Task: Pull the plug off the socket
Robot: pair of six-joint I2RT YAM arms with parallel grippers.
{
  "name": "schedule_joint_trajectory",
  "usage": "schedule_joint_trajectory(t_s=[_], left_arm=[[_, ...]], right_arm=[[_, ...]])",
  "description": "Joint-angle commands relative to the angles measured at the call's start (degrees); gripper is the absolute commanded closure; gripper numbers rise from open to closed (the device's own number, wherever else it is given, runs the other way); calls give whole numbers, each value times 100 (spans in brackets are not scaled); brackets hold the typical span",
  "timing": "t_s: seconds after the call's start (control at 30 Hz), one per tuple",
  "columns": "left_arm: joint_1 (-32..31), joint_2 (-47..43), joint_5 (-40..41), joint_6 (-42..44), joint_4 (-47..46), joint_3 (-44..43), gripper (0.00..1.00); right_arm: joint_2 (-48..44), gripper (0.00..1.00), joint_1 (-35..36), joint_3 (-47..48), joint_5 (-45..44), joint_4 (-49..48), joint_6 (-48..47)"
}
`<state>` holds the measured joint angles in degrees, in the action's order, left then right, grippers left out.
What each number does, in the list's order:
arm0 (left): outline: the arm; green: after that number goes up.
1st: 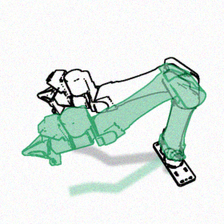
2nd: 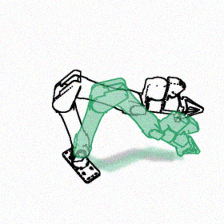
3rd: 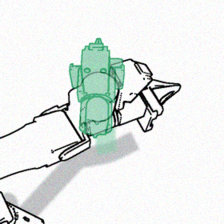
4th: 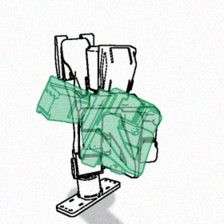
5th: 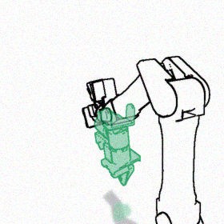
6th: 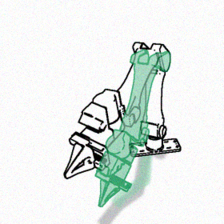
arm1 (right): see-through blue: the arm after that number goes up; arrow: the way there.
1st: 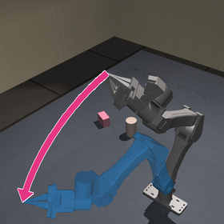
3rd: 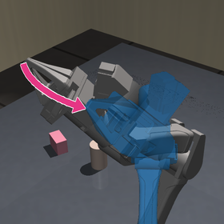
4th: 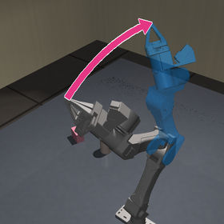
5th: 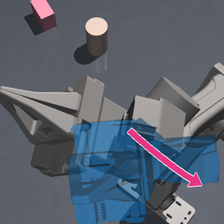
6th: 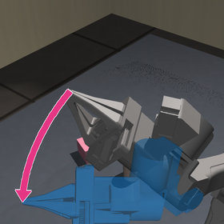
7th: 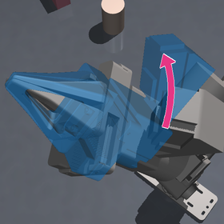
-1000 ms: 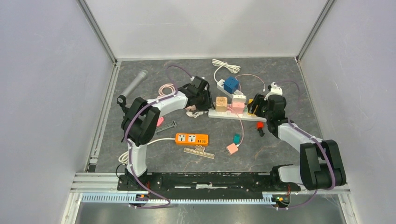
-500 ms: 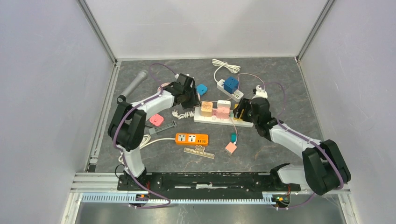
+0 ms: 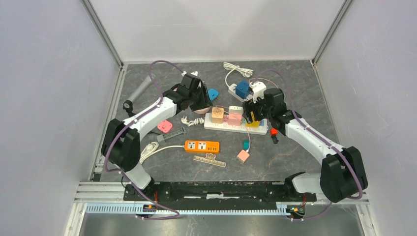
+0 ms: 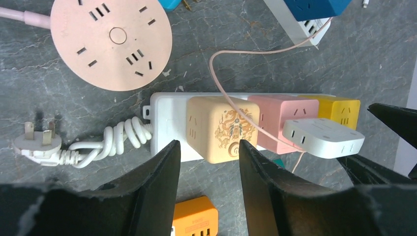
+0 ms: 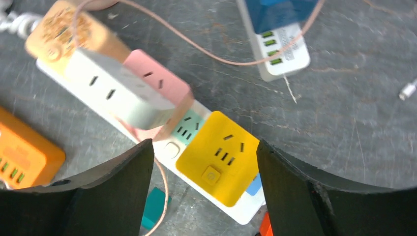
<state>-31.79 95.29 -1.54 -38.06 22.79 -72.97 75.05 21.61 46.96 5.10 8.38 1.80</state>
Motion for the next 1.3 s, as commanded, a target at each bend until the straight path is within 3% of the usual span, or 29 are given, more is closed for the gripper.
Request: schedule_joint_trajectory(t_s=[0.0,0.23,0.57,0.9,1.1,1.27], left_arm=[[-3,-349,131,261,170,42,45],[-10,-145,-306,180,-7,90,37],[-23,233,-643,73,-125,72,43],[-68,547,-804,122,-187,185,44],[-78,712,-755,191,-159,266,45],[-73,823,-606,209,-96,310,46]], right_arm=[[-184,20,10,386,1270,271,-1600],[-258,21,10,420,2247,147,-2412],[650,31,4,784,2742,-30,-2852],[1409,74,-65,1515,3264,325,-3186],[1606,95,-117,1746,3626,560,-3287],[1675,100,-206,1814,3974,559,-3162]])
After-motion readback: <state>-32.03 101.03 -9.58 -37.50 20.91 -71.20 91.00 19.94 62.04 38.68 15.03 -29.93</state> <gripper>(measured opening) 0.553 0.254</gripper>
